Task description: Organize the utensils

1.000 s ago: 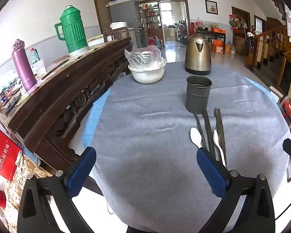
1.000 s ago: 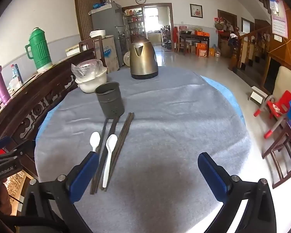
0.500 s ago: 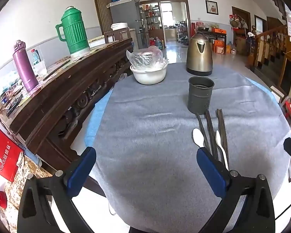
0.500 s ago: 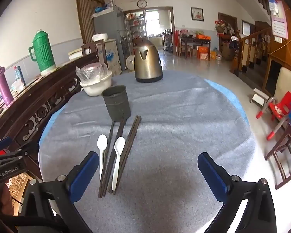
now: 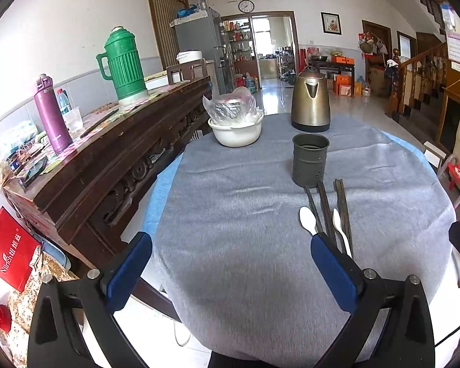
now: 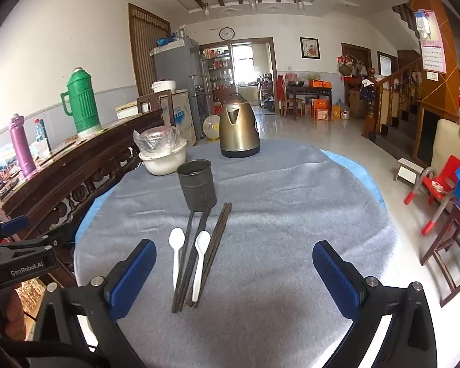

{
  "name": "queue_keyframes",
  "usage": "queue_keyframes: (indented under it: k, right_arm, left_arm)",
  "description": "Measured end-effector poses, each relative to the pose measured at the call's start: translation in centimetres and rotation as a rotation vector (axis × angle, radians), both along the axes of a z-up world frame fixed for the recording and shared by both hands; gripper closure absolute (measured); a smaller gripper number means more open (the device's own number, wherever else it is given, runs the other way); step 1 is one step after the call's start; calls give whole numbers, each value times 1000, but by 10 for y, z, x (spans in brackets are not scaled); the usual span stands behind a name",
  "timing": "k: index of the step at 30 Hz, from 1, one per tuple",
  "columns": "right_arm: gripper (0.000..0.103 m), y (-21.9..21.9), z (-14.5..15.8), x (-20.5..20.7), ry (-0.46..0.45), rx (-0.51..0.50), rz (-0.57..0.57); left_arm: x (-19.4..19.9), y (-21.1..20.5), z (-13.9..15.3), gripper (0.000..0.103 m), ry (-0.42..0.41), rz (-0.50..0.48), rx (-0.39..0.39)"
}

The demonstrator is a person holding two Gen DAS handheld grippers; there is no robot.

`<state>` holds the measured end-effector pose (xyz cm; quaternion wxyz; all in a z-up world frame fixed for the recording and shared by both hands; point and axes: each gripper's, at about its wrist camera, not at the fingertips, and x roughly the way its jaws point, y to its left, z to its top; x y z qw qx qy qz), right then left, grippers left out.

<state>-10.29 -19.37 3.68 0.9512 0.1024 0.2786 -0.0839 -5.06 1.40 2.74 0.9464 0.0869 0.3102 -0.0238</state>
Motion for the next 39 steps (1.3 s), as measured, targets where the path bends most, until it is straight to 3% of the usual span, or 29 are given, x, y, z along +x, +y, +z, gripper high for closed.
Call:
queue_keyframes:
  k: [16,39]
  right_arm:
    - [0,14,21,-31,-68,-30,21]
    - [1,16,10,-16,-36,-10,36]
  left_arm:
    - [-27,5,13,0,-48,-7,8]
    - [-14,10,1,0,-22,0,16]
